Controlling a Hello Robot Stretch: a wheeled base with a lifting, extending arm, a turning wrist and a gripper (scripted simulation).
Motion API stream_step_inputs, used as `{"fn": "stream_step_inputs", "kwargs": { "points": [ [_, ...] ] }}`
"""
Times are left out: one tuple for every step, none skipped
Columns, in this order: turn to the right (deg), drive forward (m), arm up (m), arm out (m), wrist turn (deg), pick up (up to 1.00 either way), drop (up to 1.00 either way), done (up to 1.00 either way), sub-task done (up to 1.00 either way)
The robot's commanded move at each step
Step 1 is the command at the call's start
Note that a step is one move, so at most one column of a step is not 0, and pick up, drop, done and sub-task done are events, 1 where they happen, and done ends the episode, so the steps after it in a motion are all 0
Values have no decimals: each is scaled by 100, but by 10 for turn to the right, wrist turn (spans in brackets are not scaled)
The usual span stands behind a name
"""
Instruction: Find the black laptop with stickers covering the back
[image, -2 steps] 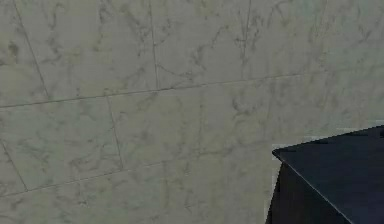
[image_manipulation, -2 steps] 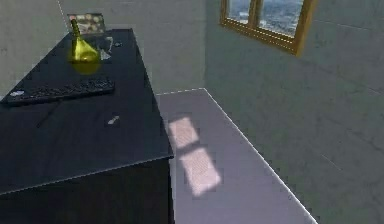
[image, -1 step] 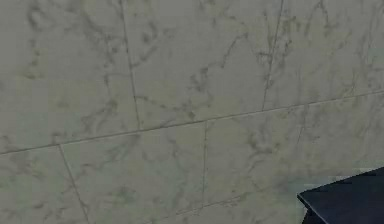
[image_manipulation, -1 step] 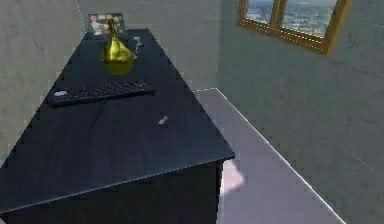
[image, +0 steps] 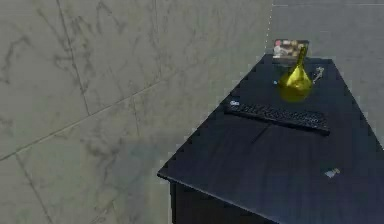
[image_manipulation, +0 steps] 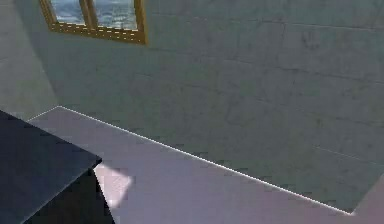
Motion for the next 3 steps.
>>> {"fn": "stream_step_inputs", "kwargs": {
  "points": [
    [450, 0, 0, 0, 0, 0, 0, 0, 0],
    [450, 0, 0, 0, 0, 0, 0, 0, 0],
    [210, 0, 0, 0, 0, 0, 0, 0, 0]
  ]
}}
